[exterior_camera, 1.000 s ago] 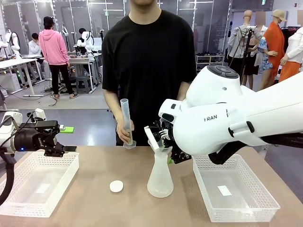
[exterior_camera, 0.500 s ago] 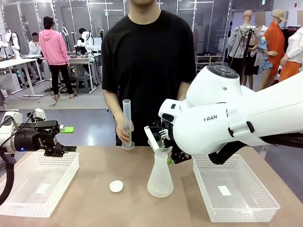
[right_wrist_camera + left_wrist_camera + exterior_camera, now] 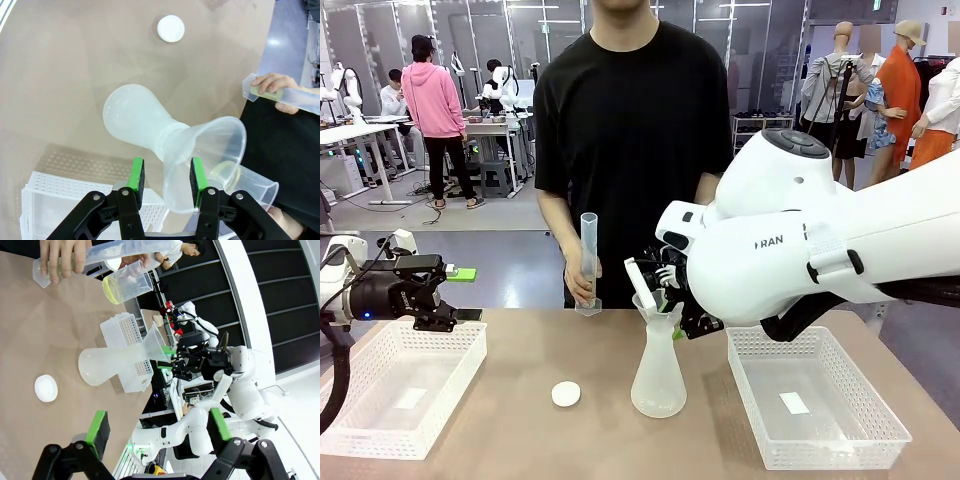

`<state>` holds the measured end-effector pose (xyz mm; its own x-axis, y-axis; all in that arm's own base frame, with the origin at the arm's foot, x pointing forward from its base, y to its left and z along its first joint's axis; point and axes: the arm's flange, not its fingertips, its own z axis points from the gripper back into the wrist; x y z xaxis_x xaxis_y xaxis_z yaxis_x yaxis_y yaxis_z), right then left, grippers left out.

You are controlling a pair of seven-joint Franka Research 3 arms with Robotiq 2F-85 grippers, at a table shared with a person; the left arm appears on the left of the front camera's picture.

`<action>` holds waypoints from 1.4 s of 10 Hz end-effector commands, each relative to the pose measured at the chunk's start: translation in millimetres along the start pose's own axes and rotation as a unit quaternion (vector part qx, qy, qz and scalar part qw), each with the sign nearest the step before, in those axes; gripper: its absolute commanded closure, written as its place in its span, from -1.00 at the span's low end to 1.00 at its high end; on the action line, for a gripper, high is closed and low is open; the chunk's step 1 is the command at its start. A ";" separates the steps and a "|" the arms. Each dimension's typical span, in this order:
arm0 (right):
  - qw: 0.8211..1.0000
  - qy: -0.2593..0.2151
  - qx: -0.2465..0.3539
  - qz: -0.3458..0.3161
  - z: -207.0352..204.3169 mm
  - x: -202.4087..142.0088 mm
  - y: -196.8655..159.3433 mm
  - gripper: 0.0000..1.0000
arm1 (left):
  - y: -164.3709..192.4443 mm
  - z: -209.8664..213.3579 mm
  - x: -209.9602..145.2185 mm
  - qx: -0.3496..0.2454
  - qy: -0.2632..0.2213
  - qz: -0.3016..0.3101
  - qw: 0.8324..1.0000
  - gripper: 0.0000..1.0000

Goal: Prepare the solutions needed for the experiment.
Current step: Once the solution is in the Big flask , pick up the Plastic Funnel and place it back into the right Organizing basket.

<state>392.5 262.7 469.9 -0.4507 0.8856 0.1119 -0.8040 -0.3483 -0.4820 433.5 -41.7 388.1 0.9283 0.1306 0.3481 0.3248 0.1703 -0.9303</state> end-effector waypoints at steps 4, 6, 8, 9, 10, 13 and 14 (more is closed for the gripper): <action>0.999 -0.034 -0.015 -0.018 45.0 1.0 0.3 0.04 | -2.3 -1.7 1.5 -0.014 -0.012 -0.001 1.000 -1.00; 0.999 -0.031 0.023 -0.021 67.5 -7.4 6.5 0.04 | -2.3 -1.7 1.5 -0.014 -0.012 -0.001 1.000 -1.00; 0.991 -0.058 0.077 -0.096 78.6 -21.1 10.0 0.04 | -2.3 -1.7 1.5 -0.014 -0.012 -0.001 1.000 -1.00; 0.978 -0.072 0.084 -0.175 80.0 -37.6 7.5 0.04 | -2.3 -1.7 1.5 -0.014 -0.012 -0.001 1.000 -1.00; 0.958 -0.104 0.069 -0.260 83.5 -57.0 4.4 0.04 | -2.3 -1.7 1.5 -0.014 -0.012 -0.001 1.000 -1.00; 0.875 -0.124 0.097 -0.457 82.3 -106.2 6.0 0.04 | -2.3 -1.7 1.5 -0.014 -0.012 -0.001 1.000 -1.00; 0.855 -0.116 0.113 -0.493 80.7 -111.1 8.3 0.04 | -2.3 -1.7 1.5 -0.014 -0.012 -0.001 1.000 -1.00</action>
<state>406.9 122.9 521.3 0.3532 0.7632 0.5411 -0.9214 0.3839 0.0600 433.5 -41.5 388.2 0.9282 0.1308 0.3483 0.3250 0.1706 -0.9302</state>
